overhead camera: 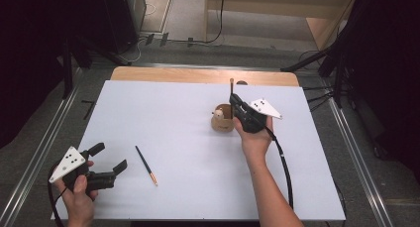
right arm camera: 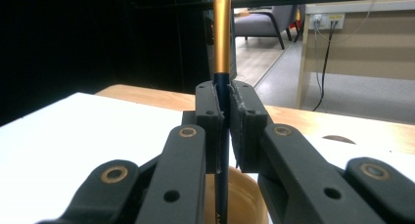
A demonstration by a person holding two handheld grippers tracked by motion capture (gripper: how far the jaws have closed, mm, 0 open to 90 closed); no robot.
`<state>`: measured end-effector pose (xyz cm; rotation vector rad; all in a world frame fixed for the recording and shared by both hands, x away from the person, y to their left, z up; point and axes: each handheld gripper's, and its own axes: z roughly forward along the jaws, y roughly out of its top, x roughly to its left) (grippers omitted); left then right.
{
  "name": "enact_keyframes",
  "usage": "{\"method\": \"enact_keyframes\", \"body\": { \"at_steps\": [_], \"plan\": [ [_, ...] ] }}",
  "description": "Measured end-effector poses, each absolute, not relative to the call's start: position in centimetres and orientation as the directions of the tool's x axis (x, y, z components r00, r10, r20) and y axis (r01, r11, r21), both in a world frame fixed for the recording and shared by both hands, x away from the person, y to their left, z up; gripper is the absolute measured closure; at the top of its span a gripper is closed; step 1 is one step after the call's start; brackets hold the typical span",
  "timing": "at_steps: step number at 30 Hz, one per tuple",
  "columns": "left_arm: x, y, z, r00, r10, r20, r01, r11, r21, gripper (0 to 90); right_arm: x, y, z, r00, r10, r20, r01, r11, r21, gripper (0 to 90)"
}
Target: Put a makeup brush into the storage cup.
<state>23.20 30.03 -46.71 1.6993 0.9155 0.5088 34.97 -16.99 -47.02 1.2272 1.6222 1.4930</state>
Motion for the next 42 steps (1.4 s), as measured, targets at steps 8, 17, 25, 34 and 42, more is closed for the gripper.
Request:
{"method": "enact_keyframes", "body": {
  "at_steps": [8, 17, 25, 34, 42],
  "plan": [
    [23.2, 30.0, -46.7, 0.613, 0.782, -0.113, 0.319, -0.114, 0.941, 0.3, 35.0, -16.8, -48.2, -0.381, 0.913, 0.143, 0.261, -0.042, 0.965, 84.6],
    [23.2, 30.1, -46.7, 0.61, 0.784, -0.116, 0.322, -0.112, 0.94, 0.3, 34.3, -17.0, -48.2, -0.365, 0.92, 0.143, 0.291, -0.033, 0.956, 69.7],
    [23.3, 30.0, -46.8, 0.612, 0.783, -0.113, 0.321, -0.115, 0.94, 0.3, 32.4, -18.7, -47.5, -0.383, 0.901, 0.203, 0.294, -0.09, 0.952, 41.5],
    [23.4, 29.6, -47.0, 0.618, 0.779, -0.105, 0.327, -0.133, 0.936, 0.3, 29.2, -21.6, -47.2, -0.399, 0.892, 0.214, 0.286, -0.101, 0.953, 32.7],
    [23.4, 29.5, -47.1, 0.621, 0.778, -0.099, 0.328, -0.144, 0.934, 0.3, 26.3, -23.9, -47.2, -0.414, 0.885, 0.213, 0.296, -0.09, 0.951, 26.9]
  ]
}}
